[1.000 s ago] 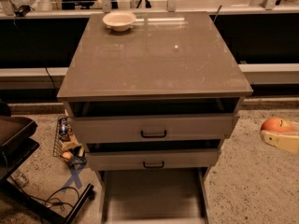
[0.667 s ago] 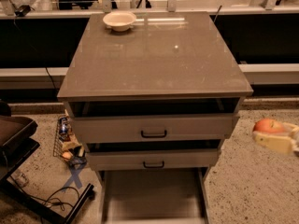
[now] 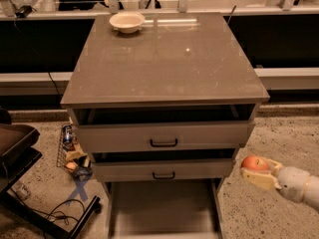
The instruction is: Place apple into bottom drawer
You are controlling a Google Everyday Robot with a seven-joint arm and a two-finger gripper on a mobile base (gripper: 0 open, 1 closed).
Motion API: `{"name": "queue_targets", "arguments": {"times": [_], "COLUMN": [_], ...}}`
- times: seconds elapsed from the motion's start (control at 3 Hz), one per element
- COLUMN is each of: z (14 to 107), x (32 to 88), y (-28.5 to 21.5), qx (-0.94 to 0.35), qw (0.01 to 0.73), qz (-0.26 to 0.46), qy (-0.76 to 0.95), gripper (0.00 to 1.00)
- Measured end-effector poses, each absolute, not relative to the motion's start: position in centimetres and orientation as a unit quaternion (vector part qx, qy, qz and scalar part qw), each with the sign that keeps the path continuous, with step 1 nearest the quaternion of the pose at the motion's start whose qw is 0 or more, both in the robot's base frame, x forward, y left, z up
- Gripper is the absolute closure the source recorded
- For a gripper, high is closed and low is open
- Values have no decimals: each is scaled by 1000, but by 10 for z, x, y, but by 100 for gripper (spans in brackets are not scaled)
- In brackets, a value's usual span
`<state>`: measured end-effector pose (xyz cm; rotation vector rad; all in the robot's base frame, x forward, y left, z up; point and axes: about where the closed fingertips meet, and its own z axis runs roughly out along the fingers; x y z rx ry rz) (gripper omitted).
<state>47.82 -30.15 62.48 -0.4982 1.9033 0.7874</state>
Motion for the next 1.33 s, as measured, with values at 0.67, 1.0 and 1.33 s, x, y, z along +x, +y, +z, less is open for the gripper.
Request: {"name": "queue_targets", "arguments": {"times": [0.67, 1.0, 1.33], "z": [508, 469, 469], "x": [478, 484, 484], "y": [-285, -290, -290], "qx": [-307, -365, -365], "qw": [509, 508, 508], "qz": [341, 318, 318], "qy": [728, 713, 713], "gripper": [100, 100, 100]}}
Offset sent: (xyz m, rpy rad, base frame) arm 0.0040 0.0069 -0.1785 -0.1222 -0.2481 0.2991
